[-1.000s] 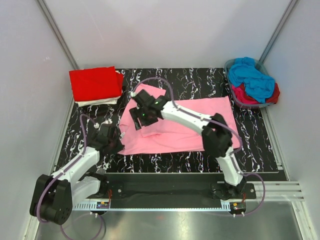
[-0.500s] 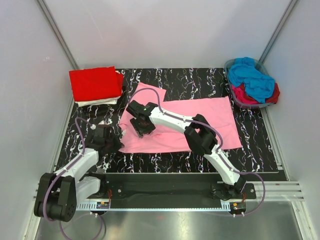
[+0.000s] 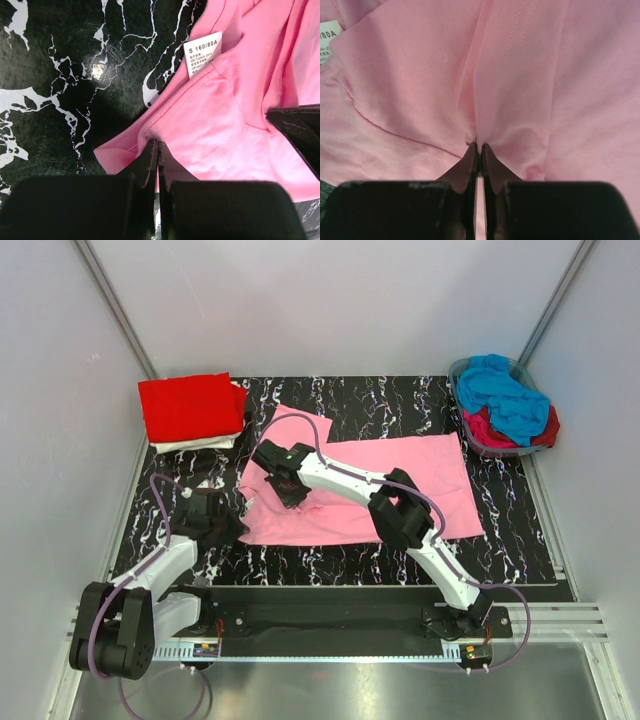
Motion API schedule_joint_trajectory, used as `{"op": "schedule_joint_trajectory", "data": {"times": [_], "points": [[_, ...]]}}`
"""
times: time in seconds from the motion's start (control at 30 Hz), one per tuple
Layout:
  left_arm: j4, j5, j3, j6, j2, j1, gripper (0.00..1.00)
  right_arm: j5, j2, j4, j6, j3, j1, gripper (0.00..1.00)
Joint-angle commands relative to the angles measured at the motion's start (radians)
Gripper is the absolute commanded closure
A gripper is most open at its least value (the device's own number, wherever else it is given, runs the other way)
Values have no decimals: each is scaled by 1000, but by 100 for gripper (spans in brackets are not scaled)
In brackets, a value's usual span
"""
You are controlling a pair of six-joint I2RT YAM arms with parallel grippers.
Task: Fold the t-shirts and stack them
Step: Fold the tshirt
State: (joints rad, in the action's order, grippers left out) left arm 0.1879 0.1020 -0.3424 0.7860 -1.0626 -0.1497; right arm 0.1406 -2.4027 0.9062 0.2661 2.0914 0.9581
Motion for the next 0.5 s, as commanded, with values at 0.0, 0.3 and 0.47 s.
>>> {"op": "schedule_joint_trajectory", "data": {"times": [0.0,0.3,0.47], "points": [[-4,-4,28,-13,4,6,100,69,19,28,-31,58,-4,93],[5,-15,34,-8,27,6,100,152,42,46,-80,88,-77,91],[19,-22,37,-5,47,6,100,119,37,33,-99,97,-160,87]]}}
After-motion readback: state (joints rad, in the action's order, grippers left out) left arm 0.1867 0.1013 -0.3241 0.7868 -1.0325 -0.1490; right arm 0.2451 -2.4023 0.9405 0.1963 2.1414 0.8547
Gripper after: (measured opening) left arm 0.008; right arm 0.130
